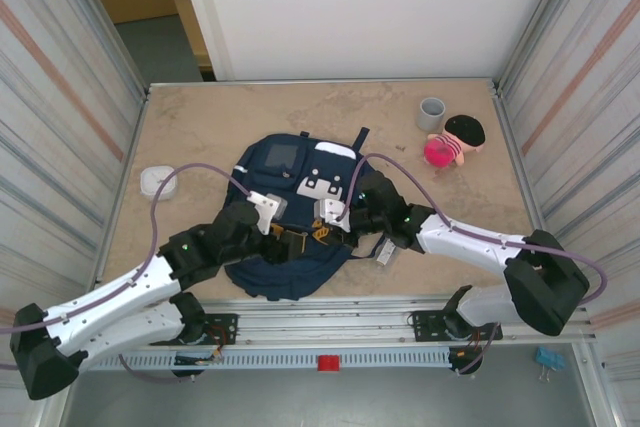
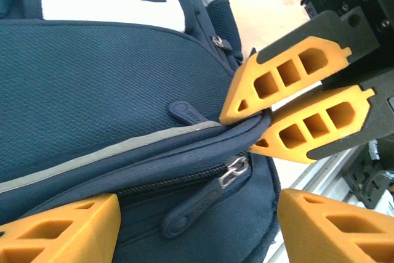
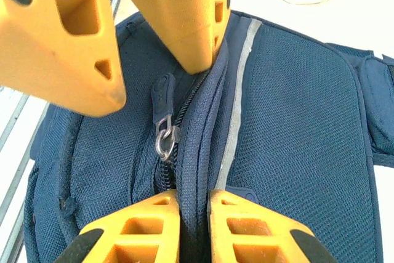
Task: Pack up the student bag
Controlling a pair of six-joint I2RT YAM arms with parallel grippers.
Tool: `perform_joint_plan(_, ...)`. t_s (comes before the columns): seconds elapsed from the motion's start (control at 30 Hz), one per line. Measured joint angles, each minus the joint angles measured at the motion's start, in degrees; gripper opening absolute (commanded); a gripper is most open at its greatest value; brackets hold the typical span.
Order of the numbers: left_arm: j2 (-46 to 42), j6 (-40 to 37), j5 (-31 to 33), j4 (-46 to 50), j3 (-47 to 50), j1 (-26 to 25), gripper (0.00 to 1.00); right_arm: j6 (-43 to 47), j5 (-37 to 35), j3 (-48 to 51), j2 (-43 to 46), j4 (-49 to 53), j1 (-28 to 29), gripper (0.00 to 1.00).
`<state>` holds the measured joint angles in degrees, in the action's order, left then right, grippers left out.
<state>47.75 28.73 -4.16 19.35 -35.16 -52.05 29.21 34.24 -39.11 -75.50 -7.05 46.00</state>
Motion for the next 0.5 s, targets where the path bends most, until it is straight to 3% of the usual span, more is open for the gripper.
perform_joint_plan(0.3,3.04,-1.2,-3.3,-2.19,-1.01,-0.17,0.48,-0.22,0.76,-0.07,1.31,1.18,-0.96,0.0)
perform_joint_plan(0.5,3.89,-2.29,-0.74,-1.22,-1.55,-0.57,0.16,-0.48,2.75,-0.28,1.64,2.01,-2.14,0.0)
